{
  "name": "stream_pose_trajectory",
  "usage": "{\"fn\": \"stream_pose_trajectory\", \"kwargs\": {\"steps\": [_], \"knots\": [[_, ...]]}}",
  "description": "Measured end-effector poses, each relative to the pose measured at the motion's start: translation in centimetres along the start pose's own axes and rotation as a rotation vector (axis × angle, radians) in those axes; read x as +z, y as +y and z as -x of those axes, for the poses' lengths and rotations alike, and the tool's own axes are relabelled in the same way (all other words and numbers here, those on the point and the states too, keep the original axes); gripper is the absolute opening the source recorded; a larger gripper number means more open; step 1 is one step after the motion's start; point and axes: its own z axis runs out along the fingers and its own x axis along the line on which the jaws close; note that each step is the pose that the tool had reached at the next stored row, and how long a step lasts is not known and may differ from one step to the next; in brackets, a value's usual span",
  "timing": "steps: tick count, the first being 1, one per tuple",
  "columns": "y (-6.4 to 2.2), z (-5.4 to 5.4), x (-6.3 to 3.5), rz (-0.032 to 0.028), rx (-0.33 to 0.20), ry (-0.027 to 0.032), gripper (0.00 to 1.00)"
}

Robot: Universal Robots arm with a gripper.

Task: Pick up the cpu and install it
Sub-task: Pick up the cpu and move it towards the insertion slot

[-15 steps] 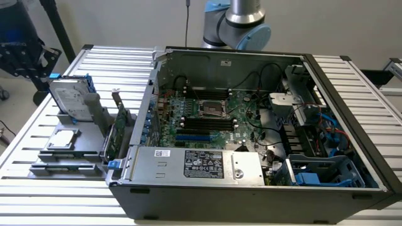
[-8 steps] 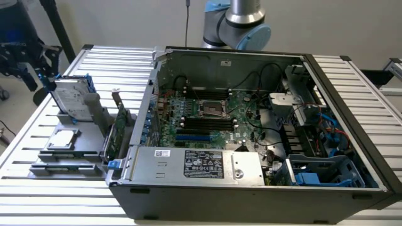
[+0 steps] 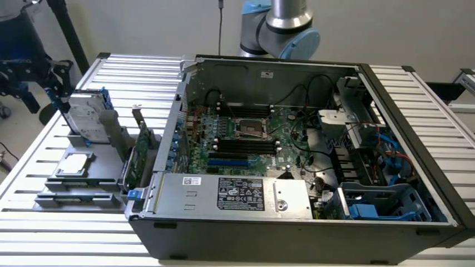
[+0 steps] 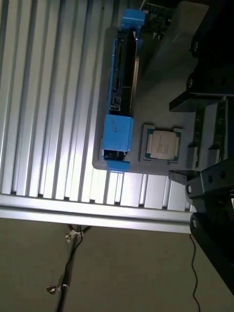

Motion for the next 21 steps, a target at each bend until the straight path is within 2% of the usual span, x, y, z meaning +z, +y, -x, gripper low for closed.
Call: {"fn": "stream_pose_trajectory", "kwargs": {"steps": [8,21], "knots": [[-0.47,-0.1,1.47,0.0010,0.030,-0.0002,0.60],[-0.62,-0.1,3.85,0.0013,0.043,-0.0015,0.60]]}}
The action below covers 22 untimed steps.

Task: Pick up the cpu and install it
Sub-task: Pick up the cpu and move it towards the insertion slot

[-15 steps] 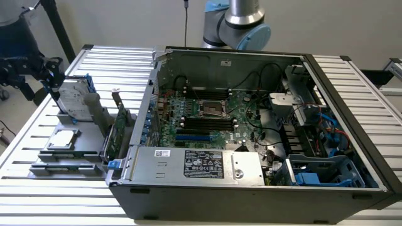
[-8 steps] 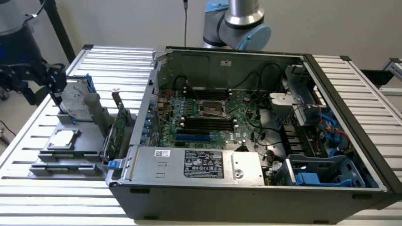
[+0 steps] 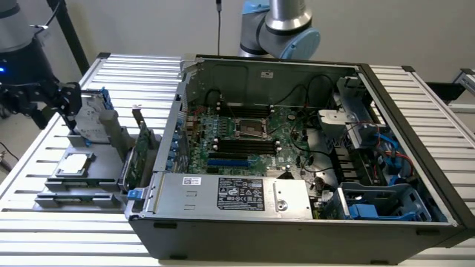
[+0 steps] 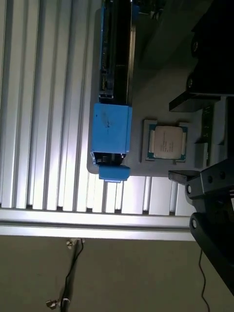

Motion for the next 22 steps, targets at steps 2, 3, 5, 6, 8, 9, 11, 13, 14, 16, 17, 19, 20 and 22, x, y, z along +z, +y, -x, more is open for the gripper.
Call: {"fn": "stream_pose_trajectory", "kwargs": {"steps": [2,3,5,6,8,9,11,13,14,16,17,19,20,22], "knots": [[0.00,0.0,0.36,0.0000,0.000,0.0000,0.60],[-0.01,0.0,0.54,0.0000,0.000,0.0001,0.60],[-0.08,0.0,0.91,0.0000,0.000,0.0000,0.60],[-0.13,0.0,1.08,0.0000,0.000,0.0001,0.60],[-0.28,0.0,1.43,-0.0001,0.000,0.0002,0.60],[-0.38,0.0,1.63,-0.0001,0.000,0.0003,0.60],[-0.61,0.0,2.01,0.0000,0.000,0.0001,0.60],[-0.89,0.0,2.38,0.0000,0.000,0.0000,0.60],[-1.03,0.0,2.56,0.0000,0.000,-0.0001,0.60],[-1.31,0.0,2.94,0.0002,0.000,-0.0003,0.60],[-1.44,0.0,3.12,0.0002,0.000,-0.0005,0.60],[-1.68,0.0,3.48,0.0005,0.000,-0.0012,0.60],[-1.80,0.0,3.67,0.0007,0.000,-0.0015,0.60],[-2.03,0.0,4.03,0.0012,0.000,-0.0029,0.60]]}}
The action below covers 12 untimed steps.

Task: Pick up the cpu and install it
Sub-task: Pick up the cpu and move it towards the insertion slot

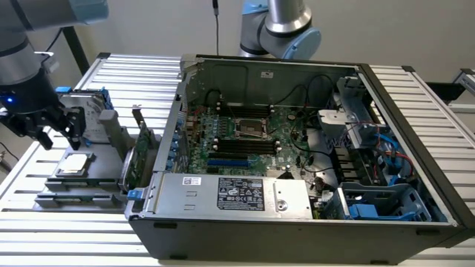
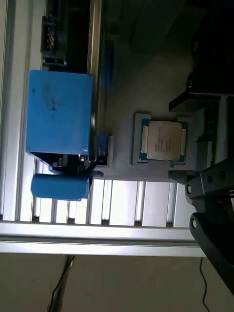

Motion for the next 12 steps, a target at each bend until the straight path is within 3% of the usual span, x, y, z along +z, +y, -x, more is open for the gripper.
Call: {"fn": "stream_pose_trajectory", "kwargs": {"steps": [6,12], "knots": [[-0.53,0.1,1.04,0.0037,0.000,-0.0056,0.60],[-0.74,0.2,1.99,0.0137,0.000,-0.0094,0.60]]}}
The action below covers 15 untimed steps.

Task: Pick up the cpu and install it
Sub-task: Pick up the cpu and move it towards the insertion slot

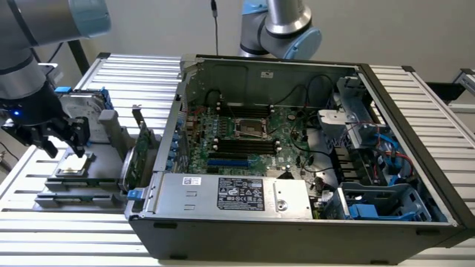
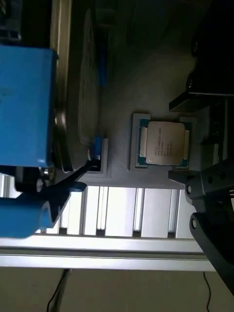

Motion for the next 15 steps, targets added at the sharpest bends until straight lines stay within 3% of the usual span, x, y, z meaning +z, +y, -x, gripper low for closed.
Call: {"fn": "stream_pose_trajectory", "kwargs": {"steps": [7,13,15], "knots": [[-0.19,0.1,1.27,0.0119,0.000,-0.0015,0.60],[-0.22,0.1,2.10,0.0367,0.002,-0.0032,0.60],[-0.25,0.1,2.28,0.0421,0.004,-0.0035,0.60]]}}
